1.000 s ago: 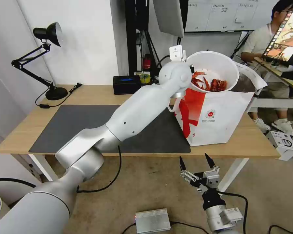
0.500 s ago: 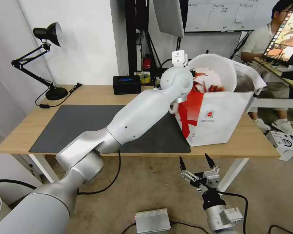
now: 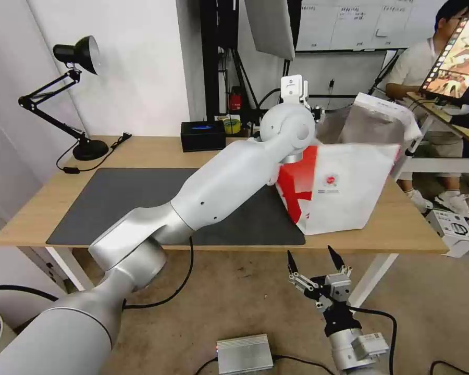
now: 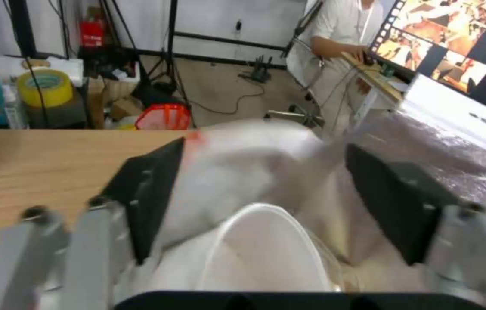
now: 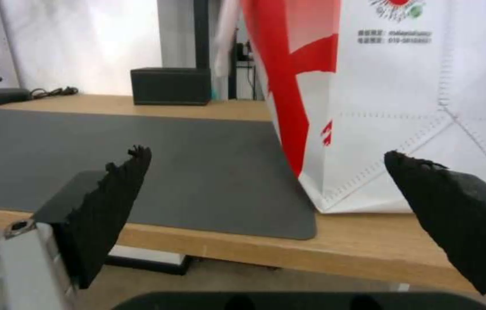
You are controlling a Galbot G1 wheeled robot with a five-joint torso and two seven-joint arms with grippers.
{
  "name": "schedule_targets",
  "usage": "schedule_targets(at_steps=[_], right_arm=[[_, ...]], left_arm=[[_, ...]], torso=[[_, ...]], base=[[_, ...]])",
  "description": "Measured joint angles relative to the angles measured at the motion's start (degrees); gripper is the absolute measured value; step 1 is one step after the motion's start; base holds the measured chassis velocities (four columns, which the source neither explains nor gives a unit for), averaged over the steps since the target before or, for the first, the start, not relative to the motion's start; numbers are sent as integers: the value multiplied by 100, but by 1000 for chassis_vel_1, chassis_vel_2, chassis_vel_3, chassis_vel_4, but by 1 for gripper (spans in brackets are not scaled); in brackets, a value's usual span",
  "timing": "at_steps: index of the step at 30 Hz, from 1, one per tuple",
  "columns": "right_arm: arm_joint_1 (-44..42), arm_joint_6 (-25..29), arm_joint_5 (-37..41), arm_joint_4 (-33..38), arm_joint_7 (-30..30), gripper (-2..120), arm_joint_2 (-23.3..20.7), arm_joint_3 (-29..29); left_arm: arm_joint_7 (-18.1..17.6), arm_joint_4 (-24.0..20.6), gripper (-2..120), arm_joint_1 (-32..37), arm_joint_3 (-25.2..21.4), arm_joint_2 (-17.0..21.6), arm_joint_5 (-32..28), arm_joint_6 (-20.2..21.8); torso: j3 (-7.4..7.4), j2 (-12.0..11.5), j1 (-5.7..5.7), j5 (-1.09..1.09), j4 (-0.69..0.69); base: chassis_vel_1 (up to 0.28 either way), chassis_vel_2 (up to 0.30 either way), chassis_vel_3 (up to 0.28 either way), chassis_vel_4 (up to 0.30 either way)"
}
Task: Pick up the trash from the table and place it into the takeout bag.
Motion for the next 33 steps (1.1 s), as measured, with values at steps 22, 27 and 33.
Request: schedule_targets(at_steps=[22,27,33], right_arm=[[0,0,0,0,0,100,0,0],[0,0,0,0,0,100,0,0],[1,0,0,0,0,100,0,-1]], left_arm=[[2252,-1139,100,982,-380,2062,1920,-1123],[2699,-1642,100,1820,-748,2791,2917,-1464],[3075,-2379,100,3259,-1860,3498,3374,-1523]], torso=[[0,0,0,-3,1],[0,0,0,-4,2],[-1,0,1,-4,1]], base=[[0,0,0,0],[0,0,0,0],[0,0,0,0]])
